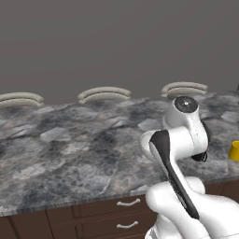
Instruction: Clear the mugs and bowl far away from the sink.
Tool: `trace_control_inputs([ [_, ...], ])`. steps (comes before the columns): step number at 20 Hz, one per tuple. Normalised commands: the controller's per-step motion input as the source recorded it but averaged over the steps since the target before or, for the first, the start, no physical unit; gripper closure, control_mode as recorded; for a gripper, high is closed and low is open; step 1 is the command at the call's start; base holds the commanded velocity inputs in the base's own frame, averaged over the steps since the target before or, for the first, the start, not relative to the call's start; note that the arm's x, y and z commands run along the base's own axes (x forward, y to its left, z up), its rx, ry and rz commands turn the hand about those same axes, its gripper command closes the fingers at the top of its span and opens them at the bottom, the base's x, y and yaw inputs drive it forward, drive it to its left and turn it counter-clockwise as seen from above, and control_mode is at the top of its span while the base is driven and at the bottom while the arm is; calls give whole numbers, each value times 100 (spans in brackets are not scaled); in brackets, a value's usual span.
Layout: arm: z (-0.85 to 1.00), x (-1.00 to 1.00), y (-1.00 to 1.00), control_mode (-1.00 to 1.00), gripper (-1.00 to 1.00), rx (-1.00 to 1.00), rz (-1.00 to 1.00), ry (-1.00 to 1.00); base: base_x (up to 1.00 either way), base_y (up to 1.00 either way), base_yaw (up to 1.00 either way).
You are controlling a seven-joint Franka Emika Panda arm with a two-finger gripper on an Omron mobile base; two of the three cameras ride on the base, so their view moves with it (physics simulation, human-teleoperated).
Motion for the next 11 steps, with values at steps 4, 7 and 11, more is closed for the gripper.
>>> trace_control_inputs([
  [4, 62, -100, 0, -100, -100, 0, 0, -33, 0, 0, 0],
  [7, 68, -100, 0, -100, -100, 0, 0, -30, 0, 0, 0],
  [11, 41, -76, 0, -100, -100, 0, -4, -13, 0, 0, 0],
])
